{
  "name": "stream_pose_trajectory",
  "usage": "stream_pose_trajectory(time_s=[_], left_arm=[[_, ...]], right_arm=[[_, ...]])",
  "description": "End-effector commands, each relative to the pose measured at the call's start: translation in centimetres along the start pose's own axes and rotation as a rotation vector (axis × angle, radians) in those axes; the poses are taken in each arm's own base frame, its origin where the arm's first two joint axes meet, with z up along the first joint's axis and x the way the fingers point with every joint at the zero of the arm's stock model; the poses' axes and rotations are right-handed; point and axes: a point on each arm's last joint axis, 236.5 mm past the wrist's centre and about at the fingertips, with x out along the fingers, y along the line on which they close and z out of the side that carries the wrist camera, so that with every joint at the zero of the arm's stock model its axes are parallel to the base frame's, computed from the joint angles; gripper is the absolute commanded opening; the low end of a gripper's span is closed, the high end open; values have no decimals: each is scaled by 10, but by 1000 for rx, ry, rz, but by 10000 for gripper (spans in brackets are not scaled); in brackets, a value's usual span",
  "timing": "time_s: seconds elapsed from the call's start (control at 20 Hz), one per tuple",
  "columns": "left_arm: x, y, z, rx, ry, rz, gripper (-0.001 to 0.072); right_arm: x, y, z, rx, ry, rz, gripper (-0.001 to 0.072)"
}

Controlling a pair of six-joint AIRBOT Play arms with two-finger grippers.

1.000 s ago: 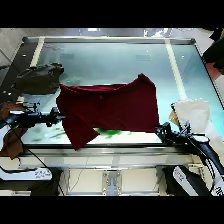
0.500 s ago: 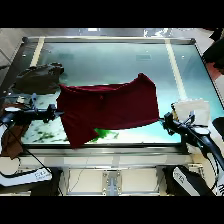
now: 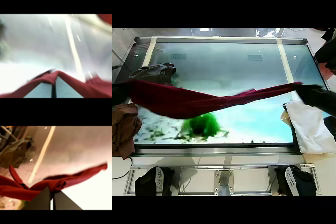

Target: Fold the shirts.

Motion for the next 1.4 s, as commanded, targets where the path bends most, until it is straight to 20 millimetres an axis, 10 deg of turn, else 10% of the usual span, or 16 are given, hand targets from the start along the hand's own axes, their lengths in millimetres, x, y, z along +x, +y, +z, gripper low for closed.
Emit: stream_pose_trajectory(time_s=[0.0,0.15,0.3,0.55,0.85,1.1,1.35], left_arm=[[-92,-56,76,225,-306,158,10],[-149,-86,130,469,-336,245,10],[-167,-82,151,480,-275,245,10],[-10,-44,81,440,186,121,11],[181,53,-72,346,730,139,11],[290,114,-175,299,831,163,12],[350,123,-205,323,722,163,12]], right_arm=[[-108,52,59,-257,-229,-246,7],[-169,79,101,-396,-382,-376,6],[-179,73,124,-419,-402,-435,6],[-89,-19,98,-229,-52,-423,7],[71,-132,13,117,321,-215,9],[195,-219,-74,273,453,-240,8],[298,-256,-94,248,279,-322,9]])
